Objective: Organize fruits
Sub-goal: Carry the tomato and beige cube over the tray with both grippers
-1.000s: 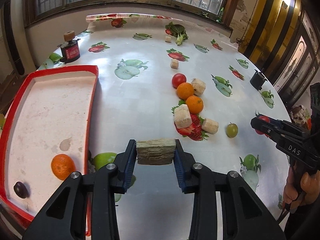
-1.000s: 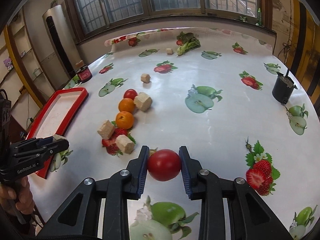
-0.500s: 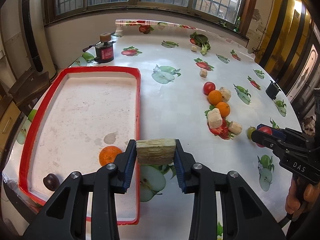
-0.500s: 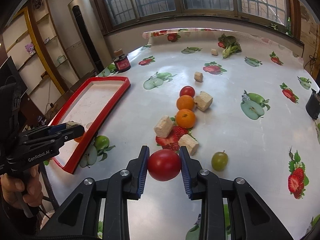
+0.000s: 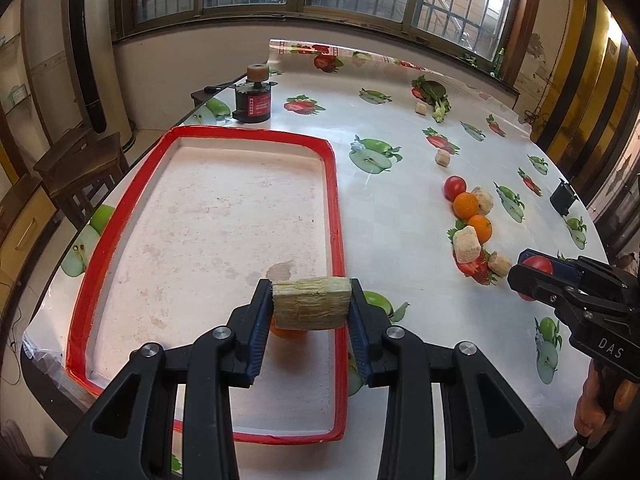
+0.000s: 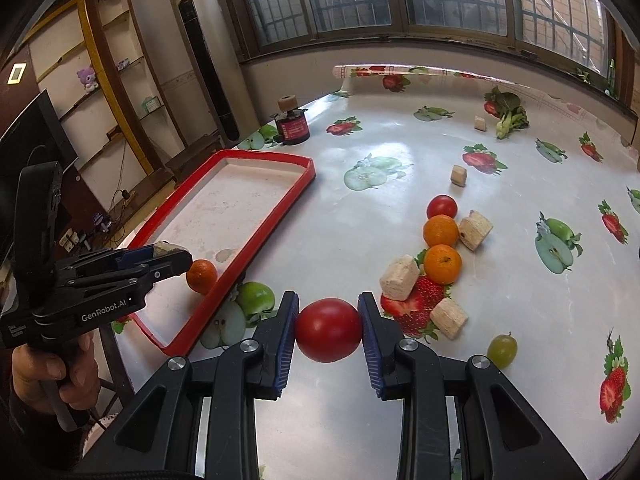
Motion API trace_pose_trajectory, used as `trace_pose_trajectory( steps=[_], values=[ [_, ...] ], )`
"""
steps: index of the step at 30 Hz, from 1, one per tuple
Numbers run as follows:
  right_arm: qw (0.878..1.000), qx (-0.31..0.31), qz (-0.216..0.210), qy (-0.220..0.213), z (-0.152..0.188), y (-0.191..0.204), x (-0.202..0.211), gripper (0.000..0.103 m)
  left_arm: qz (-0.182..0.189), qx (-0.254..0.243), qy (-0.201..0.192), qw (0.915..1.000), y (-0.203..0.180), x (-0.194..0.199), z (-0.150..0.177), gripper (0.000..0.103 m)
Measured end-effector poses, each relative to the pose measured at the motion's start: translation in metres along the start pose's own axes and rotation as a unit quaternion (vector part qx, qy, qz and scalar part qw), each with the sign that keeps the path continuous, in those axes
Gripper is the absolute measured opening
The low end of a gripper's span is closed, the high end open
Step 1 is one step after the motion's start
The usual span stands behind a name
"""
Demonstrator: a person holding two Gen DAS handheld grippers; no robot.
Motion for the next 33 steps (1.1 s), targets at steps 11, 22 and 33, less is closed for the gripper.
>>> trace_pose_trajectory(
  steps=[11, 22, 33],
  values=[
    [0.999, 0.023, -0.032, 0.008, -0.016, 0.035, -0.021, 0.031, -0.016, 0.024, -0.003, 0.9996, 0.033, 0.004, -0.001, 0.033],
    [0.996, 0.049, -0.073, 0.021, -0.042, 0.082, -0.064, 0.031, -0.04, 0.062, -0.005, 0.9973, 0.082, 0.002, -0.006, 0.034],
    [0.992, 0.062, -0.092, 0.054, -0.06, 0.109, -0.125, 0.031, -0.063, 0.072, 0.013, 0.9953, 0.106, -0.021, -0.01, 0.034]
  ],
)
Point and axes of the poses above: each gripper's, at about its wrist camera, not at the fingertips, and x roughly against the way its jaws point, y to its left, z to its underside, the point moved 1 cm from there along -x, roughly the way its jaws point, and after that the axes turned 2 degrees about x, right-handed, at the moved point
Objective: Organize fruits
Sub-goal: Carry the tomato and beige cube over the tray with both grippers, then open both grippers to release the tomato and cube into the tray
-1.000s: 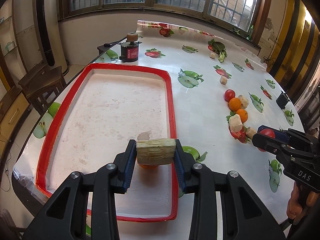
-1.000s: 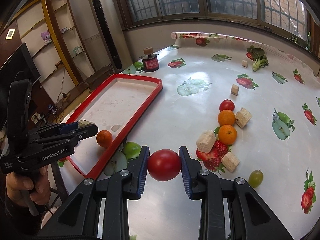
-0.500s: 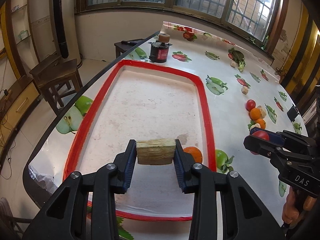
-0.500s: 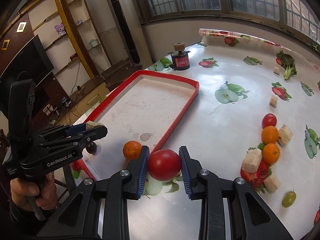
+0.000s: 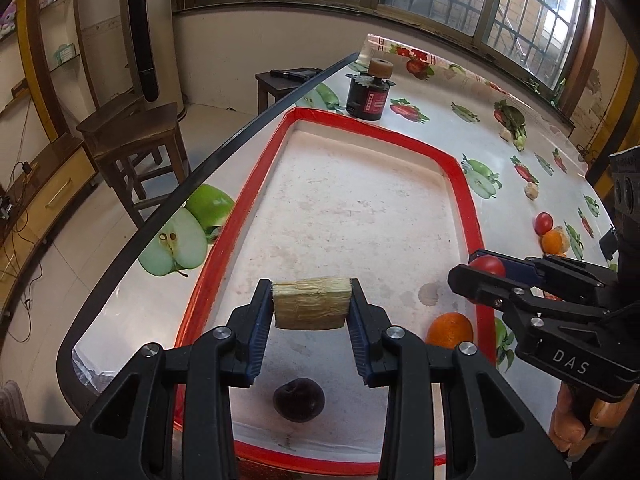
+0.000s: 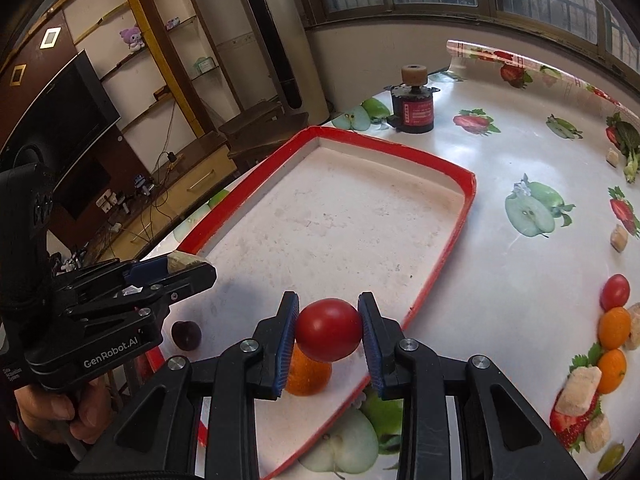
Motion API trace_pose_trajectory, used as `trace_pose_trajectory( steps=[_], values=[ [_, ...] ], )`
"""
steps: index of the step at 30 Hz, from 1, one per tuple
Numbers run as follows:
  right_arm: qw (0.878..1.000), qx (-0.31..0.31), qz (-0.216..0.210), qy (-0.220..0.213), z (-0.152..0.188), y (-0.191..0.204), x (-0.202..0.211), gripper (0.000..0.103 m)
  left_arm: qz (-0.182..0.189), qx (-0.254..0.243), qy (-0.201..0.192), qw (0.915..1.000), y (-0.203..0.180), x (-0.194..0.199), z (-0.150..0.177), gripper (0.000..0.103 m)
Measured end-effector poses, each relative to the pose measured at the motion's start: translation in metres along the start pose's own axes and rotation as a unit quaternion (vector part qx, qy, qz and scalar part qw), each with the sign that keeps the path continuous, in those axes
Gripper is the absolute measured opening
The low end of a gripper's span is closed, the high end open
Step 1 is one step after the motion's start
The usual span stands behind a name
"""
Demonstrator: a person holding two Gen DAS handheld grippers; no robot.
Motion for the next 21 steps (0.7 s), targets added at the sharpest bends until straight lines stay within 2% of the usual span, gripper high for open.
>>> trace_pose_trajectory(
  steps=[7, 14, 16, 17, 19, 21],
  values=[
    [1.0, 0.012, -0.003, 0.024, -0.002, 0.004, -0.032, 0.031, -0.006, 0.004, 0.019, 0.9998, 0.008, -0.016, 0.003, 0.034],
    [0.999, 0.016, 0.001, 0.036, 0.001, 0.001, -0.047, 0.033, -0.008, 0.009, 0.035, 0.9993, 0.009, -0.027, 0.007, 0.034],
    [0.999, 0.018, 0.002, 0.037, 0.001, 0.001, -0.047, 0.033, -0.009, 0.012, 0.038, 0.9991, 0.01, -0.026, 0.006, 0.044],
    [0.999, 0.018, 0.0, 0.037, 0.0, 0.0, -0.047, 0.036, -0.014, 0.013, 0.038, 0.9991, 0.01, -0.026, 0.006, 0.052],
    [0.999, 0.018, 0.0, 0.035, 0.0, 0.001, -0.044, 0.04, -0.02, 0.011, 0.035, 0.9991, 0.011, -0.024, 0.007, 0.055],
    [0.999, 0.021, 0.004, 0.03, 0.0, 0.001, -0.039, 0.049, -0.019, 0.013, 0.035, 0.9991, 0.011, -0.021, 0.008, 0.055]
  ],
)
Point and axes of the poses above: each gripper's, at about its wrist camera, not at the fingertips, and x roughly against the way its jaws point, y to its left, z to its underside, the point moved 1 cm from there along -x, roughly the way its jaws point, and after that the axes turned 2 degrees about x, right-handed, at the moved point
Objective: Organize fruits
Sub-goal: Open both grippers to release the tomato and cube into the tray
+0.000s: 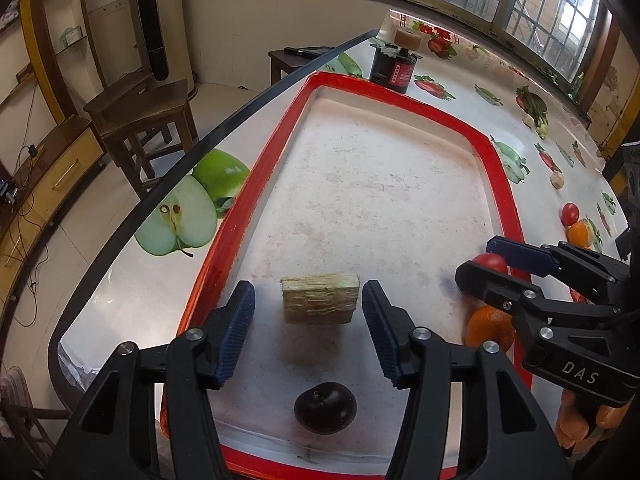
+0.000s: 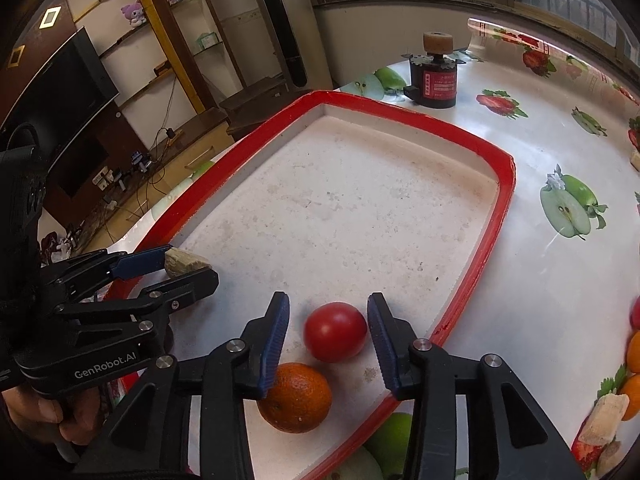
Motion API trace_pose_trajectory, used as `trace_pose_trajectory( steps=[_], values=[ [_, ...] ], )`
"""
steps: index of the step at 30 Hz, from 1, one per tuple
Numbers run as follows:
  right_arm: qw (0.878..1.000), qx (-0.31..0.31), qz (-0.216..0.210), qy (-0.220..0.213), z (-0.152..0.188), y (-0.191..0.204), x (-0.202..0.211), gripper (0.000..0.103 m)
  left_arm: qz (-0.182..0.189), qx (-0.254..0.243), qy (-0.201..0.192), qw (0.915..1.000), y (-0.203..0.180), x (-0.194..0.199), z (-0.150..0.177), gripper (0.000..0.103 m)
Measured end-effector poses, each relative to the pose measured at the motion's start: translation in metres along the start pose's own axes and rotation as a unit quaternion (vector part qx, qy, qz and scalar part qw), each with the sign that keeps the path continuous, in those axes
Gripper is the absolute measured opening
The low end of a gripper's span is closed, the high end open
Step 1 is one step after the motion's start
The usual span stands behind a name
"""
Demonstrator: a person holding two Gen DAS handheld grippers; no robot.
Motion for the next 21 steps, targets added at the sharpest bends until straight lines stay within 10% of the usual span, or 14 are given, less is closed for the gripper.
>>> trace_pose_trajectory(
  steps=[21],
  values=[
    [0.997, -0.043, 0.022, -0.054, 0.046, -0.038, 0.094, 0.054, 0.008, -0.03, -0.022, 0.9993, -0.037, 0.036, 0.012, 0.055]
  ],
)
Point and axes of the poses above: each gripper's, at about its wrist camera, not at the fingertips, and x roughly against the way its jaws point, y to its left, z to its underside, the point moved 1 cm from there along -x, roughly the way its jaws point, and after that the axes turned 2 degrees about x, right-handed, at the moved point
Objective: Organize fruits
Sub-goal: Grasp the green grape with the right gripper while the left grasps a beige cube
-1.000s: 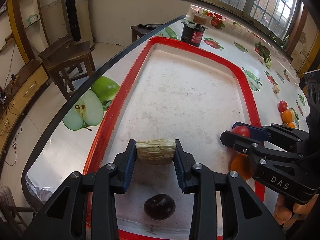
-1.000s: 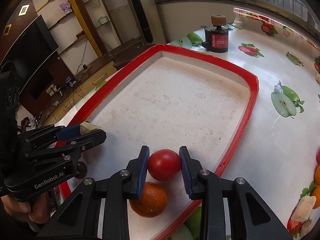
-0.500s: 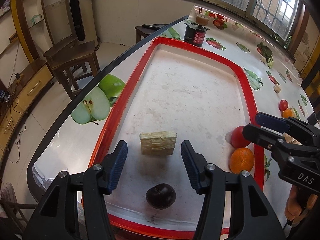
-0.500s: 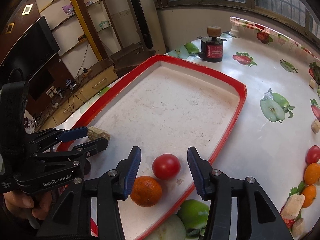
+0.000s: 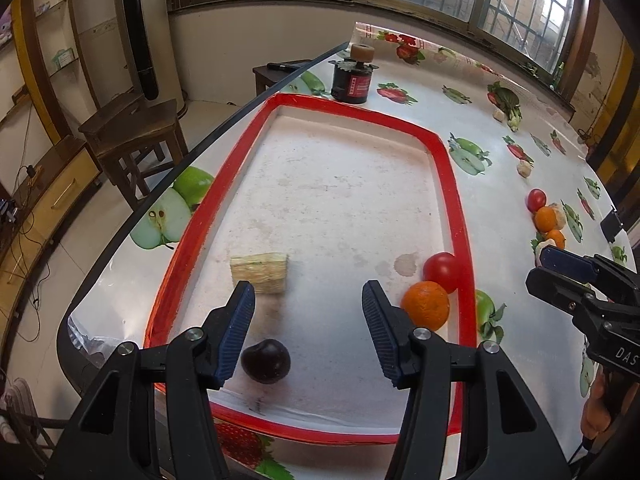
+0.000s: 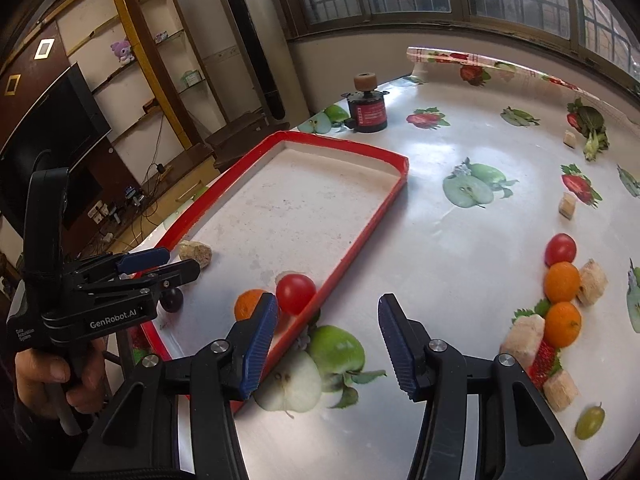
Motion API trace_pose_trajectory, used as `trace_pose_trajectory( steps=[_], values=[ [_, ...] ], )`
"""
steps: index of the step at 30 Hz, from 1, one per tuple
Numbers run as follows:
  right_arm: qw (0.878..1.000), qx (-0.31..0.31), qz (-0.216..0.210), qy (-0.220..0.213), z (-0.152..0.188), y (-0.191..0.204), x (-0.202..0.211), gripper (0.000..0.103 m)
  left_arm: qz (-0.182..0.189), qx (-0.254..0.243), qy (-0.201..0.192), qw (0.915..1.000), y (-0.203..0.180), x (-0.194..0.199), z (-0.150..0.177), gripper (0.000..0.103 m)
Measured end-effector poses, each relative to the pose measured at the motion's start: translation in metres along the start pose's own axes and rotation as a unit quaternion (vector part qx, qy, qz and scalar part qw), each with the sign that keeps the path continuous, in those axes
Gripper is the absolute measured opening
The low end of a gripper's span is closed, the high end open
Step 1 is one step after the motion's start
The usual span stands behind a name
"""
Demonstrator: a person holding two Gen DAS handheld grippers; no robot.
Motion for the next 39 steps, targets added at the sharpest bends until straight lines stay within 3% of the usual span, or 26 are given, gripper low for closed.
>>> trace_pose_trajectory(
  steps=[20, 39],
  values=[
    [0.994, -0.082, 0.064, -0.022, 0.06, -0.079, 0.075, 0.055, 0.051, -0.054, 0.002, 0.9972, -0.074, 0.012, 0.01, 0.055],
    [0.984, -0.138, 0.111, -0.025, 0.104, -0.131, 0.109, 0.055, 0.096, -0.123, 0.021, 0.9875, -0.153, 0.009, 0.019, 0.055]
  ],
)
Point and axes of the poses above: each gripper's, at about its wrist camera, not at the fingertips, and x roughly against the way its jaws point, y to its left, z to its underside, the point moved 1 cm from there along -x, roughly the way its jaws point, and after that the axes turned 2 degrees about x, right-handed, at the moved point
